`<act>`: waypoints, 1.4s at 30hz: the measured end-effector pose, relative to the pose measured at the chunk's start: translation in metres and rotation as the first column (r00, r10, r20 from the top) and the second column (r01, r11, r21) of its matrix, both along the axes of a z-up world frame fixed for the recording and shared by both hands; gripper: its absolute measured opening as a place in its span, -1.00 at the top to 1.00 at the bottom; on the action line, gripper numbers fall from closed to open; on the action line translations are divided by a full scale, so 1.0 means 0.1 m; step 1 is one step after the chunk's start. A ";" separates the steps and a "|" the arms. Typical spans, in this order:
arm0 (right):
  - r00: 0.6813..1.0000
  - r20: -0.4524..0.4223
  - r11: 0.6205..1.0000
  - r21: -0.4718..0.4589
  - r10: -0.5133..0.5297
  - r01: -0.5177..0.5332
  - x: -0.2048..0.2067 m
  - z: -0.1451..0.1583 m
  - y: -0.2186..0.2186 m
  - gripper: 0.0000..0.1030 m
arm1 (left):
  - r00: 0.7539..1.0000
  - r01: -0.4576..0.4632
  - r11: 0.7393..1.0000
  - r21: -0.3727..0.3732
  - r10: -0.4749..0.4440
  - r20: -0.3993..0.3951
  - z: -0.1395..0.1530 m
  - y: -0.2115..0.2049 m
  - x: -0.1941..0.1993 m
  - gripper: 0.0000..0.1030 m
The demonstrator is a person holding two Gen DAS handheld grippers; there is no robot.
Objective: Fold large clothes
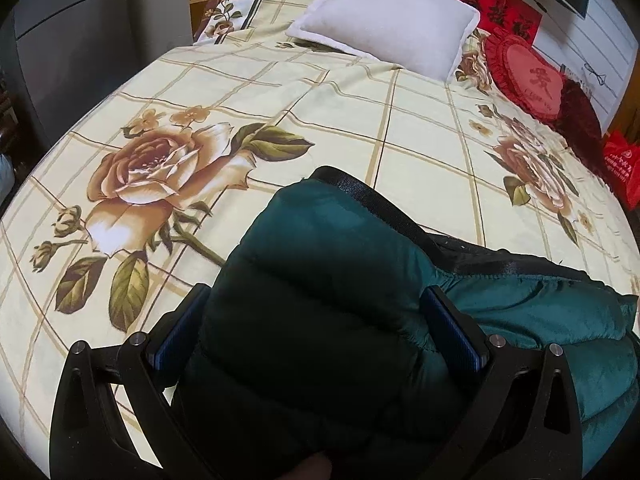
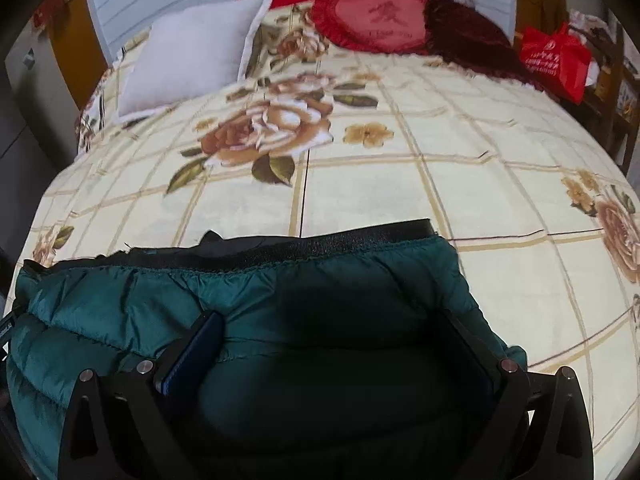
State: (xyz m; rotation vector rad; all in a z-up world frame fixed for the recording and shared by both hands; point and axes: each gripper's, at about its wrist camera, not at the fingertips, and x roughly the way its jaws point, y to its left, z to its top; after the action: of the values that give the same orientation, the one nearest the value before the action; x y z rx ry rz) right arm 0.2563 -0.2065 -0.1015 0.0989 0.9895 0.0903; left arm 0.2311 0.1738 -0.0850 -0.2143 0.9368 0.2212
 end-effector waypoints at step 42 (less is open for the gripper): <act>0.990 -0.019 0.872 0.476 0.139 -0.114 -1.32 -0.15 -0.78 -1.00 | 0.972 0.234 0.919 -0.318 -0.233 0.043 -0.05 0.65 -1.34 -0.99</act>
State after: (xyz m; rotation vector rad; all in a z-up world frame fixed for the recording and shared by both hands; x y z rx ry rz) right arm 0.1240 -0.2843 -0.1161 0.4903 1.0096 0.4553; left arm 0.0970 0.2384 -0.0905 -0.3998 0.9824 -0.1559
